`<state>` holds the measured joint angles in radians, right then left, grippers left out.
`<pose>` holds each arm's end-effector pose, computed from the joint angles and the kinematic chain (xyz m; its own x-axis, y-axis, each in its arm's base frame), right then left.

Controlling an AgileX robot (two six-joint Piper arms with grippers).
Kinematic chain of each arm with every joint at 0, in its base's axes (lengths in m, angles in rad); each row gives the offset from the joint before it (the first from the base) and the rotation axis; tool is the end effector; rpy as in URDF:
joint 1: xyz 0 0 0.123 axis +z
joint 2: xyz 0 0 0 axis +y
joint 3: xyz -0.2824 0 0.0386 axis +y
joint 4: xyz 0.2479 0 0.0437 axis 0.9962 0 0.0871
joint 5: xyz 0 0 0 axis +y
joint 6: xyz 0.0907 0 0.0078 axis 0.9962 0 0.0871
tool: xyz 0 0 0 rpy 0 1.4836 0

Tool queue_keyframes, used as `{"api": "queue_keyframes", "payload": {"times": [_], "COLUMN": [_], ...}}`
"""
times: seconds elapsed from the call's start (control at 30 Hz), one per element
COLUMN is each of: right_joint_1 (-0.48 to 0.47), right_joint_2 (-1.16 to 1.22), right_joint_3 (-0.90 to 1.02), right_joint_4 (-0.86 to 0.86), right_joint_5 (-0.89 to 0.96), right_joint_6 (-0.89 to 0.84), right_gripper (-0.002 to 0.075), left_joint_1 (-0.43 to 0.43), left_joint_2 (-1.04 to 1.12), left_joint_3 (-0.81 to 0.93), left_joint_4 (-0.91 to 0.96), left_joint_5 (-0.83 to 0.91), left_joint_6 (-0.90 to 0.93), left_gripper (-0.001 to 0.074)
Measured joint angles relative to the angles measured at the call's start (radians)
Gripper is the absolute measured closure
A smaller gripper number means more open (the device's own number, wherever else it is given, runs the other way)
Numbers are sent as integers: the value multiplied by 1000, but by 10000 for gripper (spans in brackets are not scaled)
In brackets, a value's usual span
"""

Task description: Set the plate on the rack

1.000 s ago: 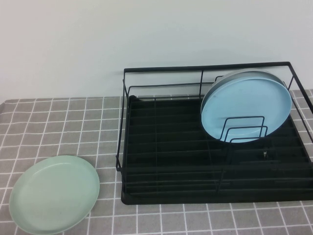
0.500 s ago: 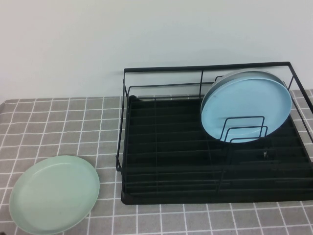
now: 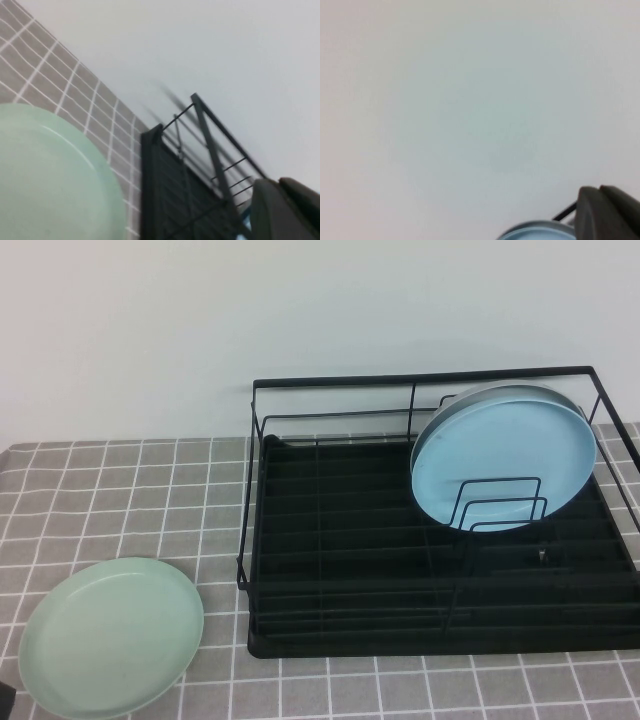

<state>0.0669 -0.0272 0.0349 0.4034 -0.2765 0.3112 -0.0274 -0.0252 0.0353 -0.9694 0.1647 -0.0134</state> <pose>0.0509 -0.0063 0.2253 0.2728 0.6608 -0.6992 -0.1850 0.7492 0.6359 0.0549 -0.0139 0.1941 -0.1438 -0.8173 -0.5580 0.0771 0.5529 -0.8296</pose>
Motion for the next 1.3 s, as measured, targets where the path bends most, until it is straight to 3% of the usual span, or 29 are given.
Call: {"api": "queue_keyframes", "payload": {"times": [0.33,0.53,0.73,0.93,1.13,1.3], "right_joint_1": [0,0,0,0,0,0], "right_joint_2": [0,0,0,0,2,5], "right_joint_3": [0,0,-10,-87,-218,-338], "right_joint_4": [22,22,22,-2,-162,-207], "right_joint_5": [35,159,153,162,201,349], "right_joint_6": [-8,-81,-81,-87,-118,-221], "right_gripper": [729,729,729,729,729,729], "left_joint_1": [0,0,0,0,0,0], "left_joint_2": [0,0,0,0,7,92], "left_joint_3": [0,0,-9,-113,-258,-365], "left_joint_4": [-82,-183,-191,-196,-194,-152], "left_joint_5": [-35,-127,-70,-68,-17,49], "left_joint_6": [13,13,32,239,557,585], "left_gripper": [735,735,735,735,735,735]}}
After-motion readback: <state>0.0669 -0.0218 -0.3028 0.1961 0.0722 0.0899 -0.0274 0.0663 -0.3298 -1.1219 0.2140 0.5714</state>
